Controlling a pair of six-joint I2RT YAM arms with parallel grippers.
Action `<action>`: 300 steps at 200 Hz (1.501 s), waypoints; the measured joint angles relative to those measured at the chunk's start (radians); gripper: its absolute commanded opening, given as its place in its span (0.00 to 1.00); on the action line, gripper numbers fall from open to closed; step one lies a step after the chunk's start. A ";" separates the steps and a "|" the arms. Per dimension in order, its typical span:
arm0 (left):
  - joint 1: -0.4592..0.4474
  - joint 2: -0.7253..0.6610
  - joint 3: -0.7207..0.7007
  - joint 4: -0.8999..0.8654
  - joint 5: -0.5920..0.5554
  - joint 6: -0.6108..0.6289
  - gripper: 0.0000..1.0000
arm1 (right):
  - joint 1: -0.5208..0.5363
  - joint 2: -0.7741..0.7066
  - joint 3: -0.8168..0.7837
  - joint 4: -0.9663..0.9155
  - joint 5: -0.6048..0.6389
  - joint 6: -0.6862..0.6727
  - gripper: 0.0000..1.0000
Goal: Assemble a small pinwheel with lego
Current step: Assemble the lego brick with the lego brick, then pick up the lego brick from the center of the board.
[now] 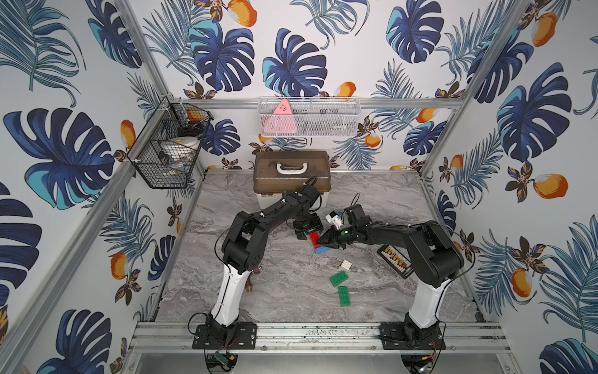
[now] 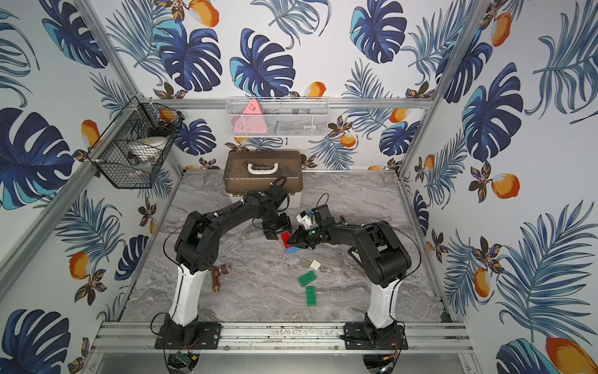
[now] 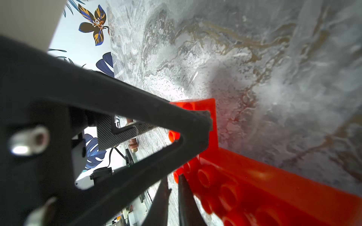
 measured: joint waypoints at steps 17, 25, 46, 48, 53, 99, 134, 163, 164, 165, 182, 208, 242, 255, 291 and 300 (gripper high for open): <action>0.000 -0.007 -0.004 0.000 -0.017 0.000 0.67 | -0.003 0.000 0.009 -0.006 -0.010 0.000 0.15; 0.000 -0.016 -0.008 0.002 -0.036 0.000 0.67 | -0.003 -0.002 0.016 -0.017 -0.008 -0.001 0.15; 0.002 -0.086 -0.054 0.034 -0.066 0.005 0.72 | -0.006 -0.008 0.023 -0.035 0.002 -0.004 0.16; 0.003 -0.097 -0.061 0.042 -0.071 0.007 0.72 | -0.006 -0.009 0.021 -0.034 0.002 -0.004 0.16; 0.003 -0.124 -0.079 0.062 -0.077 0.015 0.73 | -0.007 -0.013 0.014 -0.021 0.000 -0.002 0.16; 0.006 -0.436 -0.328 0.349 -0.141 0.212 0.79 | -0.018 -0.039 -0.014 0.174 -0.067 0.217 0.23; 0.001 -0.671 -0.647 0.636 -0.051 0.453 0.79 | -0.046 -0.052 -0.027 0.353 -0.134 0.353 0.23; -0.057 -0.742 -0.833 0.777 0.030 0.645 0.78 | -0.096 -0.104 -0.067 0.380 -0.158 0.386 0.24; -0.064 -0.743 -0.840 0.780 0.033 0.655 0.78 | -0.099 -0.109 -0.067 0.374 -0.158 0.381 0.24; -0.067 -0.743 -0.843 0.782 0.034 0.660 0.78 | -0.101 -0.112 -0.067 0.371 -0.157 0.378 0.24; -0.155 -0.743 -0.911 0.831 0.036 0.768 0.80 | -0.132 -0.186 -0.027 0.225 -0.123 0.254 0.25; -0.307 -0.716 -0.975 0.898 -0.008 0.877 0.85 | -0.143 -0.370 0.014 -0.022 0.040 0.005 0.42; -0.438 -0.653 -1.073 1.033 -0.133 0.923 0.85 | -0.201 -0.582 -0.121 -0.104 0.196 -0.148 0.50; -0.472 -0.611 -1.087 1.078 -0.192 0.940 0.85 | -0.225 -0.621 -0.169 -0.111 0.211 -0.155 0.49; -0.505 -0.549 -1.110 1.179 -0.289 0.975 0.83 | -0.315 -0.647 -0.229 -0.093 0.123 -0.154 0.47; -0.505 -0.538 -1.110 1.199 -0.304 0.987 0.82 | -0.328 -0.646 -0.230 -0.083 0.094 -0.153 0.47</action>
